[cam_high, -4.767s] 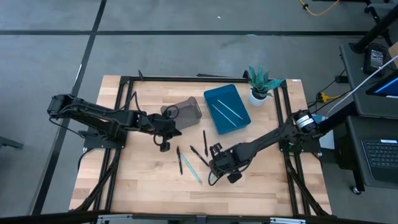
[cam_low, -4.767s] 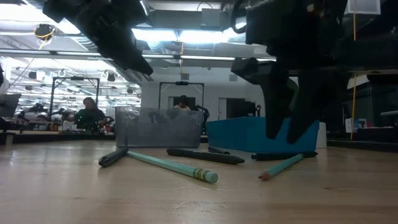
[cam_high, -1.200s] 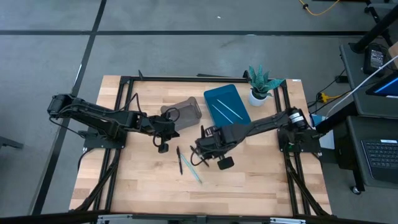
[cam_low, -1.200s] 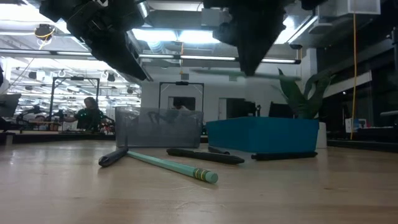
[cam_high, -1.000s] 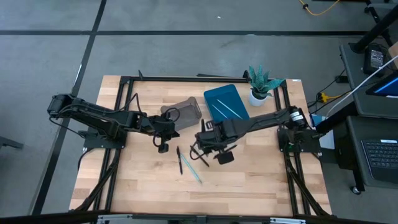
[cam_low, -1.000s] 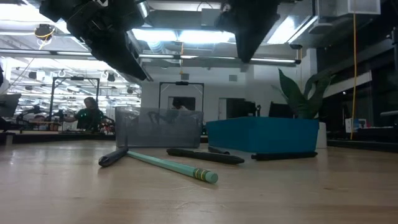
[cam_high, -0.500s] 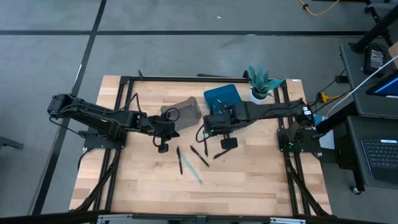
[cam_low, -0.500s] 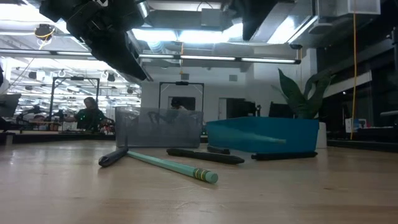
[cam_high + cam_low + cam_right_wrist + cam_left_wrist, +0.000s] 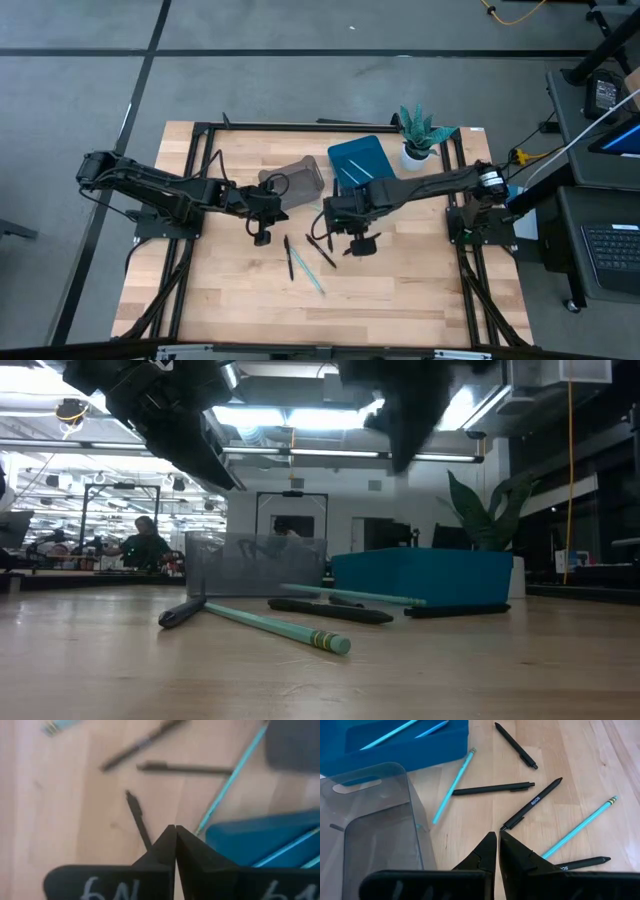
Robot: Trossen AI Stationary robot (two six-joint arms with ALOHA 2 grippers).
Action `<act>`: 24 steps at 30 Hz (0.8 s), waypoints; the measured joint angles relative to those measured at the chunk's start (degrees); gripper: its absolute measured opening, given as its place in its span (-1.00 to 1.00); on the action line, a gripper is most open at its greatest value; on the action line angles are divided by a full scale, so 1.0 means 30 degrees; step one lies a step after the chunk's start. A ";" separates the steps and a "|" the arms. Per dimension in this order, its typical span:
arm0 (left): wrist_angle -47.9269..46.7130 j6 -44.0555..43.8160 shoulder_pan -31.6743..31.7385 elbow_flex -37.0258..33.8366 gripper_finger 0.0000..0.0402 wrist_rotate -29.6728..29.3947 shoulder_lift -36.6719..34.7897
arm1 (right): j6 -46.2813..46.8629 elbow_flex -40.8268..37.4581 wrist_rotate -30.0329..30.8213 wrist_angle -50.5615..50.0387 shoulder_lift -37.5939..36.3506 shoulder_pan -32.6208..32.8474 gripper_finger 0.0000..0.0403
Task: Sort pens & pencils
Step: Put the light blue pencil into the blue bin
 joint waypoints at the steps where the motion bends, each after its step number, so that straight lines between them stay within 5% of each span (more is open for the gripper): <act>1: -0.0015 0.0000 -0.0007 0.0000 -0.93 0.0000 0.0000 | -0.0032 -0.0620 0.0018 0.0630 0.0000 -0.0103 -0.94; 9: -0.0044 0.0029 -0.0007 0.0000 -0.93 0.0000 0.0000 | -0.1248 -0.4365 0.0020 0.6055 0.0007 -0.0793 -0.83; 24: -0.0558 0.0532 -0.0005 0.0000 -0.93 -0.0002 0.0000 | -0.3422 -0.6246 0.0399 1.1906 0.0060 -0.2378 -0.32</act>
